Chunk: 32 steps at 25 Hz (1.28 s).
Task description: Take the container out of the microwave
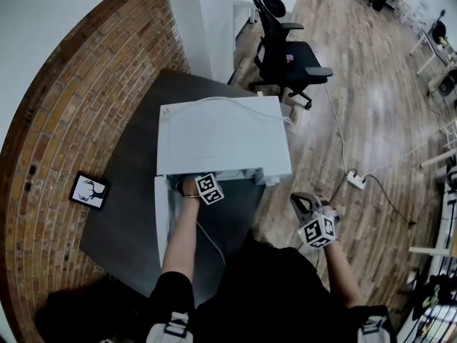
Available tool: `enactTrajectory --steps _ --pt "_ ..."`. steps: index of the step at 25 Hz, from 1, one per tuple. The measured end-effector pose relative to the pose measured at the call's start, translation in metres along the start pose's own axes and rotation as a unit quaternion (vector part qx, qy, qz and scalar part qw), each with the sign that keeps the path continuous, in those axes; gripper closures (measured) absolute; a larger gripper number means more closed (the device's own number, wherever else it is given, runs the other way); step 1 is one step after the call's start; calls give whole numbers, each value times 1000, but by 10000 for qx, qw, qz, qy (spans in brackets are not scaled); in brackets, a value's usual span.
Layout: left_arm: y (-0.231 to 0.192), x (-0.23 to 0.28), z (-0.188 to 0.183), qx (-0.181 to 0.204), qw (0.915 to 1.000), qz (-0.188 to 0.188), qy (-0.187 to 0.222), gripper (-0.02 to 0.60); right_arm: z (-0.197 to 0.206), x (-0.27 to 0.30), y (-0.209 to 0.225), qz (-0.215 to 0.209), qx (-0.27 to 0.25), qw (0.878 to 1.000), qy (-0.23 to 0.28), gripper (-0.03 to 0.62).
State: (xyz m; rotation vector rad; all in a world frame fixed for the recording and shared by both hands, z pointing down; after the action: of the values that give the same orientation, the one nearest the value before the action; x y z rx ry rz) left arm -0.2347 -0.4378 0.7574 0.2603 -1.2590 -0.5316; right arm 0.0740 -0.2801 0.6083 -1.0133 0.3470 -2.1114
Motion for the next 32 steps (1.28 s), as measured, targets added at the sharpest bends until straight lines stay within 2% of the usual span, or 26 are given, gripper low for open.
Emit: enactTrajectory --steps 3,5,9,32 --pt "-1 -3 1 44 9999 -109 -9 426 -2 1 1 -12 -65 10000 30 595" --pt "-3 -5 1 53 9998 -182 0 501 -1 1 0 -7 -58 10000 15 595" --pt "-3 -7 3 92 9999 -121 -31 538 -1 0 -2 -12 -51 10000 -4 595" --pt "20 -26 -2 15 10000 40 -18 552 -5 -10 -5 -28 -81 9998 189 595"
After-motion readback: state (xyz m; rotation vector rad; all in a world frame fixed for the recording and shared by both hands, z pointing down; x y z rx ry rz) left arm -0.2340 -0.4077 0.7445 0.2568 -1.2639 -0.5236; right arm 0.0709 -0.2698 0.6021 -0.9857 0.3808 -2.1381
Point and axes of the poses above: the fingertips, and each gripper's own axes: x forward along the fingers, y to its right, z out of its underside, the point moved 8 cm from there along -x, backward along the fingers, and after that the axes turned 7 degrees about z, right-handed, at the moved point
